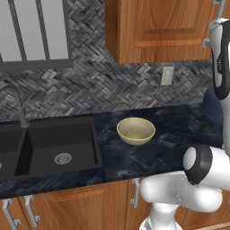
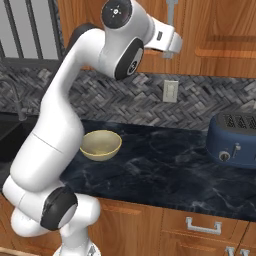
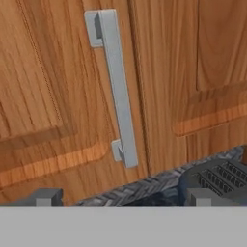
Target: Open the cabinet and setup a tea strainer by placing it in the bowl upright.
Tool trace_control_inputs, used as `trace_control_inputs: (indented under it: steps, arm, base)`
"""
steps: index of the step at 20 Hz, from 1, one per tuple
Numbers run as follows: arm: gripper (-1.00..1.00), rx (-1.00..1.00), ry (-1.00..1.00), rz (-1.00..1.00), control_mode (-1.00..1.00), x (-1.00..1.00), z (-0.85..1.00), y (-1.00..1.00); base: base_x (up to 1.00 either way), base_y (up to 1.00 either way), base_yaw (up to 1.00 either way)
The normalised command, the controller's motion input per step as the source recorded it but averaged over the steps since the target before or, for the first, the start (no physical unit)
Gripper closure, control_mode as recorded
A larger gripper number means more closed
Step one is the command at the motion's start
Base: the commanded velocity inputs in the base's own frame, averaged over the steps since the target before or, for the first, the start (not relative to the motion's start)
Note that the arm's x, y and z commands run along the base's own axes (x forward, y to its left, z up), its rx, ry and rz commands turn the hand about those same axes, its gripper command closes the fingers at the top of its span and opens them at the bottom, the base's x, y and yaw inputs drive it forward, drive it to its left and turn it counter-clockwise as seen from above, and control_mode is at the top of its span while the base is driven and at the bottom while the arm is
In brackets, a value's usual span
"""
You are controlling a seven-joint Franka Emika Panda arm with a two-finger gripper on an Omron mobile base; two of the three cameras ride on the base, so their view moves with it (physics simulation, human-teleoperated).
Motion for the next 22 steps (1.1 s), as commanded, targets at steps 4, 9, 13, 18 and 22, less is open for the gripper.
trace_control_inputs:
  steps: [4, 9, 13, 18, 22]
  arm:
    - [-1.00, 0.00, 0.00, 0.00, -1.00, 0.39, -0.01, 0.00]
    - [-1.00, 0.00, 0.00, 0.02, -1.00, 0.24, -0.01, -0.20]
    - [-1.00, 0.00, 0.00, 0.03, -1.00, 0.15, 0.00, -0.19]
    - [-1.00, 0.01, 0.00, 0.04, -1.00, 0.16, 0.00, -0.08]
    - [-1.00, 0.00, 0.02, 0.04, -1.00, 0.19, -0.04, -0.12]
  base:
    - [0.00, 0.00, 0.00]
    - [0.00, 0.00, 0.00]
    - [0.00, 0.00, 0.00]
    - [0.00, 0.00, 0.00]
    - [0.00, 0.00, 0.00]
